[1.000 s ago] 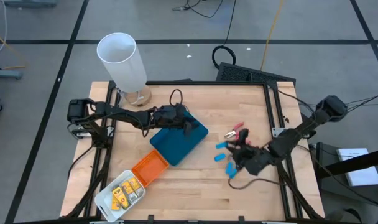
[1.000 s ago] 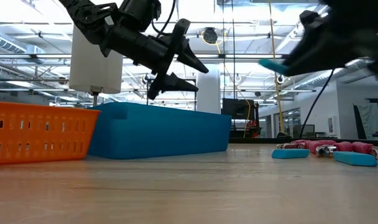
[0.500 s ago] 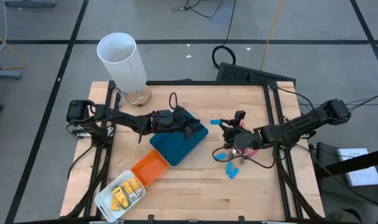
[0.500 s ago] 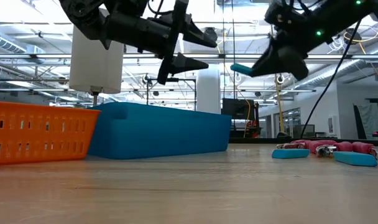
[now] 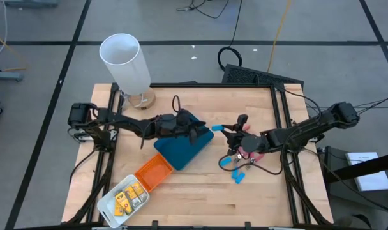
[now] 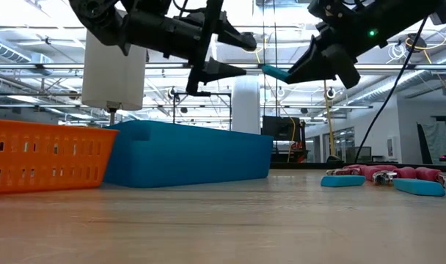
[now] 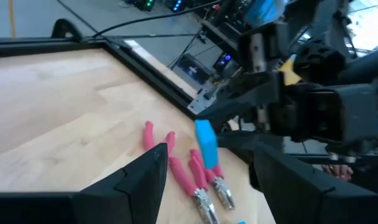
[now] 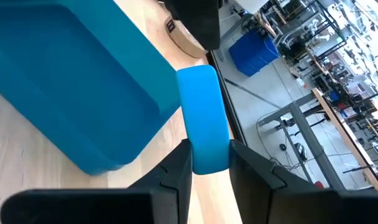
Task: Pick & Place School Supplies
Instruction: Put the blue eraser into the orange bin
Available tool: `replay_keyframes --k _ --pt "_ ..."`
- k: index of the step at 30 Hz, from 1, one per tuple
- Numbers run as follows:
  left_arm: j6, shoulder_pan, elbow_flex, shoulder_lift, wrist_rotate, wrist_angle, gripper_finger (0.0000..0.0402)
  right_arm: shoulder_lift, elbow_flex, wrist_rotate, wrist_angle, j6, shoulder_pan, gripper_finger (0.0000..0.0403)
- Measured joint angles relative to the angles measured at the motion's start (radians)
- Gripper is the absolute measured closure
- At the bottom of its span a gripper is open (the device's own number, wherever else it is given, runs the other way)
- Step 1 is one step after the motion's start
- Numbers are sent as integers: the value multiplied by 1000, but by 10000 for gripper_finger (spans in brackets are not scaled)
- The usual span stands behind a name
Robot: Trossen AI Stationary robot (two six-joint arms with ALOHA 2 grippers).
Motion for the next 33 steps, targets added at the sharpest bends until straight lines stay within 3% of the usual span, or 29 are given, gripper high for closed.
replay_keyframes --k 10,15,33 --pt "-28 -7 50 112 10 53 158 -1 0 0 19 -21 0 319" --pt "-33 -6 111 158 84 56 158 -1 0 0 23 -21 0 319" --pt "7 -5 129 156 70 47 158 -1 0 0 24 -25 0 319"
